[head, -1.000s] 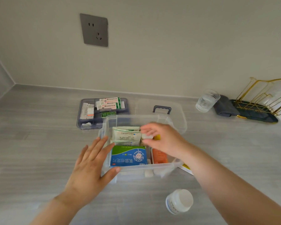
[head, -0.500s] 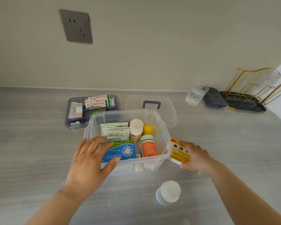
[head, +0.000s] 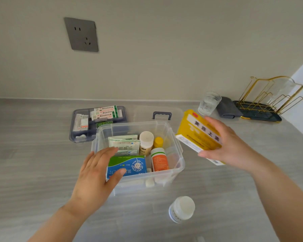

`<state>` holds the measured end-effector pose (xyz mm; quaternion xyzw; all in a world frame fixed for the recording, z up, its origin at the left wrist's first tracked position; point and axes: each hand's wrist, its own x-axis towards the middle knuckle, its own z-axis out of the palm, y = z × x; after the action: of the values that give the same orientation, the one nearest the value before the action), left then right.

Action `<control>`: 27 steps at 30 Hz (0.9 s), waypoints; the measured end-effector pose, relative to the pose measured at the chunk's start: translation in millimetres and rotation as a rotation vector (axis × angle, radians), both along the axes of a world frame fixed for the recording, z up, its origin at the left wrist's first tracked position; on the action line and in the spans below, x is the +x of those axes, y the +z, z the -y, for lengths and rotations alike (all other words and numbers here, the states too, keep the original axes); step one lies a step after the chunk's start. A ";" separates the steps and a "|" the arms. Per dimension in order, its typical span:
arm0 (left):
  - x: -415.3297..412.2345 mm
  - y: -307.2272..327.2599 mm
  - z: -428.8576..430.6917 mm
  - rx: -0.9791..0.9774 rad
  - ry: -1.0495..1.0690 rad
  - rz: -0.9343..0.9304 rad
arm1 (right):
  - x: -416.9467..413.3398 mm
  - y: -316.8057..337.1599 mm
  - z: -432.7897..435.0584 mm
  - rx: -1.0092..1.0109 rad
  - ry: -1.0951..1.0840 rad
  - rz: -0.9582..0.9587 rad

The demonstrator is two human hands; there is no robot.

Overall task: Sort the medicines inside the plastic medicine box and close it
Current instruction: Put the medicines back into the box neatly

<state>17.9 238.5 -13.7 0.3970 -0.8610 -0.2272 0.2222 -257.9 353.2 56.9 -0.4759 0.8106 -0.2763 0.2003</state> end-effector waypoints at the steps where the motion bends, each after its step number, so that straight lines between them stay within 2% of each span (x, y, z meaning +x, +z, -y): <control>1: 1.0 1.2 1.1 0.017 0.022 -0.039 | 11.2 4.7 9.2 -0.020 0.036 0.025; 3: 5.0 2.5 5.4 0.040 0.045 -0.093 | 35.2 7.1 31.4 -0.014 0.149 0.008; 7: 16.1 3.2 13.0 0.023 0.093 -0.084 | 73.9 -9.3 76.1 0.137 0.414 -0.128; 10: 19.7 3.1 12.2 0.003 0.055 -0.033 | 88.6 -25.5 98.3 0.309 0.526 -0.181; 13: 17.6 -1.3 13.3 0.034 0.063 -0.068 | 100.8 -37.0 110.3 0.400 0.593 -0.226; 19: 19.4 -12.3 18.8 0.041 0.017 -0.189 | 114.8 -49.9 113.3 0.371 0.686 -0.361; 22: 19.9 -10.8 19.1 0.045 0.019 -0.194 | 110.2 -48.1 109.5 0.381 0.616 -0.294; 24: 20.9 -8.7 18.9 0.032 0.000 -0.155 | 103.9 -40.2 101.3 0.283 0.537 -0.190; 27: 21.6 -4.1 16.3 -0.086 -0.017 -0.026 | 82.7 -29.2 67.4 0.001 0.392 -0.069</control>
<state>39.5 222.2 -17.8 0.3768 -0.8705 -0.1968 0.2481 -175.2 285.9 27.7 -0.6337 0.7088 -0.2155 0.2226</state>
